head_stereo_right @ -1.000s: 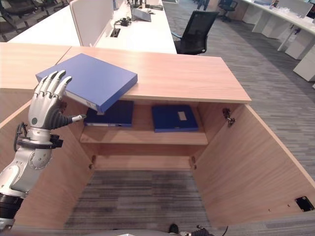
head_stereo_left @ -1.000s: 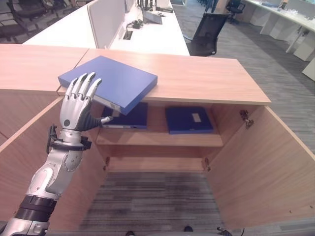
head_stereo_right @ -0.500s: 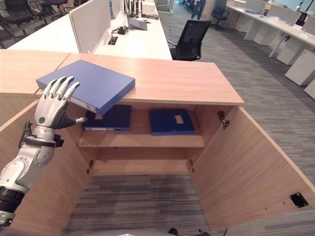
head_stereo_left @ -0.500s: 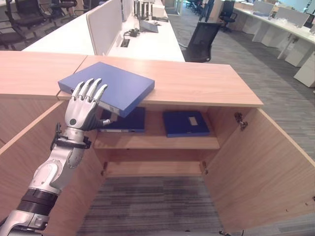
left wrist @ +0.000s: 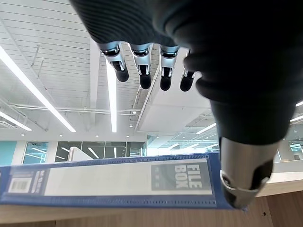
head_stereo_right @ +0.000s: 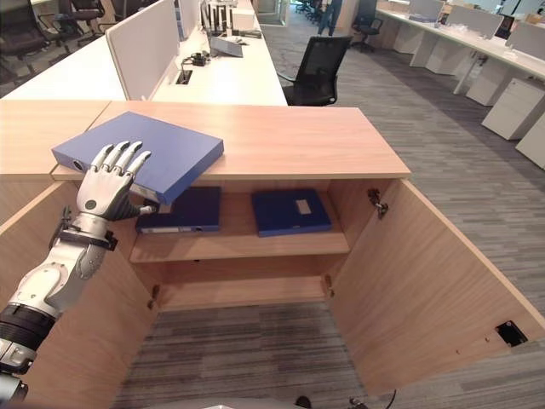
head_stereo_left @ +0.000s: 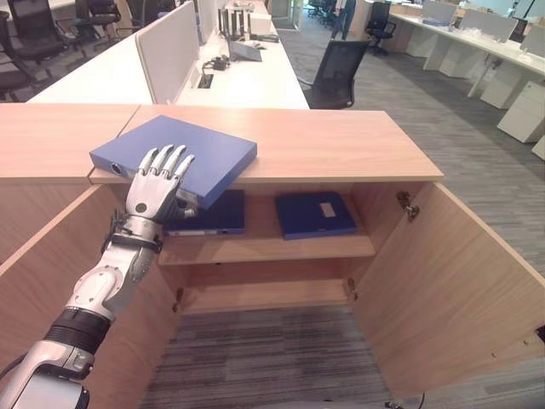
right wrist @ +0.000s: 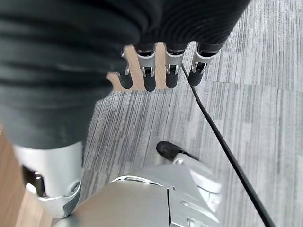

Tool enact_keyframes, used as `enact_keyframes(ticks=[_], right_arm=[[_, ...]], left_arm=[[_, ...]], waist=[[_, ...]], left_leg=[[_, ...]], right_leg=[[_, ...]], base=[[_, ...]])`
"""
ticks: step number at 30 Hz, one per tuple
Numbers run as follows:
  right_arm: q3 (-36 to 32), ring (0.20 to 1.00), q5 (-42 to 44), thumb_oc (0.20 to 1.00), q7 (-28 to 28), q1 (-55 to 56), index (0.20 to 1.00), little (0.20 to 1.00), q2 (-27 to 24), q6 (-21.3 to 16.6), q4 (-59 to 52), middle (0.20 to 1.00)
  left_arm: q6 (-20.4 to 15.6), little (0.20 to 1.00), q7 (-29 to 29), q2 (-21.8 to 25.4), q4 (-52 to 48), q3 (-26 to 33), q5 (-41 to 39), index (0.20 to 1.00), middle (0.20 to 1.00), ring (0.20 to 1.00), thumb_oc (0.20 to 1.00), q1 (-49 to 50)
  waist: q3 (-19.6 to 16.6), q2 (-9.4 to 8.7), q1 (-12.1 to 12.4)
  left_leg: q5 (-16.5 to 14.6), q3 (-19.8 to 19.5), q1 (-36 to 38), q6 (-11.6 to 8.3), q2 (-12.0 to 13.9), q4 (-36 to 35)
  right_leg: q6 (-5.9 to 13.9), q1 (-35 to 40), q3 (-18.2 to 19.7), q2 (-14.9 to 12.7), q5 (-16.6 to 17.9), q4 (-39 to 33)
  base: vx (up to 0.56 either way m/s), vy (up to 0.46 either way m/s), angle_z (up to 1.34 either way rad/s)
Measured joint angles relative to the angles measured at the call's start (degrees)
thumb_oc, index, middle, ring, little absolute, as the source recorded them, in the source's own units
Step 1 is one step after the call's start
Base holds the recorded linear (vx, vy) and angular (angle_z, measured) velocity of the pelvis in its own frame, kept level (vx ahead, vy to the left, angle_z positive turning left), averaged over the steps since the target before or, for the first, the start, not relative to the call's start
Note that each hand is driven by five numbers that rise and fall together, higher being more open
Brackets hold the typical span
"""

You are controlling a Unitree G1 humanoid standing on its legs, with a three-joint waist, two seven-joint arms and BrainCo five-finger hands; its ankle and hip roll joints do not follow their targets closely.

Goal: Put the empty folder in the office cabinet

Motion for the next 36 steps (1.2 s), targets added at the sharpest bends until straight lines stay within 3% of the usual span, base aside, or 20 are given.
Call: enact_keyframes(ticks=[10,18,36], right_arm=[[0.0,1.000,-0.7,1.000,0.0,0.2,1.000,1.000,-0.4,0.0,0.0,1.000],[0.0,1.000,-1.7,1.000,0.0,0.4,1.000,1.000,-0.6,0.0,0.1,1.000],[0.0,1.000,-1.7,1.000,0.1,0.7,1.000,1.000,-0.9,0.2,0.7,1.000]], left_arm=[[1.1,1.000,0.0,1.8,2.7,-0.6,0.1,1.000,1.000,1.000,1.000,-0.7],[2.9,1.000,-0.1,3.7,7.6,-4.8,1.4,1.000,1.000,1.000,1.000,-5.6],[2.9,1.000,-2.6,3.8,14.3,-11.9,1.8,1.000,1.000,1.000,1.000,-10.5]], waist=[[0.0,-0.03,-0.6],[0.0,-0.05,-0.6],[0.3,0.28,-1.0]], left_leg=[[-0.2,1.0,0.3,0.04,0.0,0.0],[-0.2,1.0,0.5,0.03,0.0,0.0],[-0.2,1.2,0.9,0.03,0.0,0.0]], right_leg=[[0.16,-0.1,0.5,0.0,0.1,0.0],[0.17,0.0,0.5,0.0,0.1,0.0],[0.19,0.3,0.7,0.0,0.1,0.0]], base=[[0.00,0.001,-0.03],[0.00,0.000,0.00],[0.00,0.000,0.00]])
